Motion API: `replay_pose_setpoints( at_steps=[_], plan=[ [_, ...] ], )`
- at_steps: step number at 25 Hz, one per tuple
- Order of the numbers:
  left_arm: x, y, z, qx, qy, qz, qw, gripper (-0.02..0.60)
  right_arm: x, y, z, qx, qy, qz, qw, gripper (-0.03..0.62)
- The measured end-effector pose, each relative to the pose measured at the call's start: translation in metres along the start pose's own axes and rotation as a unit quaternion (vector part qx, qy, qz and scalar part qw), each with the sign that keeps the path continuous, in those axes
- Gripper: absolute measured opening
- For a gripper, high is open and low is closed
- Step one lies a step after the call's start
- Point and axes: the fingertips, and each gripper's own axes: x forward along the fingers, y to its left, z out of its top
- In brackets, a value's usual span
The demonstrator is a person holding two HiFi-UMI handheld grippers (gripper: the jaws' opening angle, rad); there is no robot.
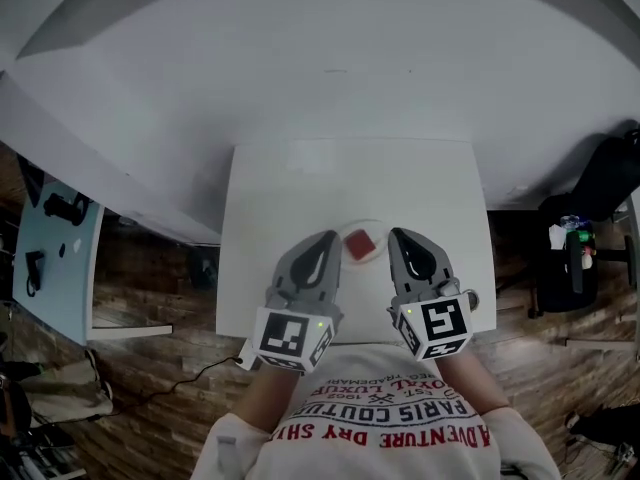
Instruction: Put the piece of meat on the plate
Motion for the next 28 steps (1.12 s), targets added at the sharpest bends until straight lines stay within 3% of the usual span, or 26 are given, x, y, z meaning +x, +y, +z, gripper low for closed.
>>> replay_pose_setpoints(
  at_steps=[7, 28],
  plan=[
    [-0.004, 0.004, 0.002, 0.002, -0.002, 0.012, 0.9999, 0.006, -0.002, 0.003, 0.001, -0.024, 0.001, -0.002, 1.000, 0.011],
    [0.003, 0.008, -0.021, -0.012, 0.031, 0.000, 0.9995, 0.006, 0.008, -0.004, -0.009, -0.042, 0.015, -0.027, 0.999, 0.012]
  ],
)
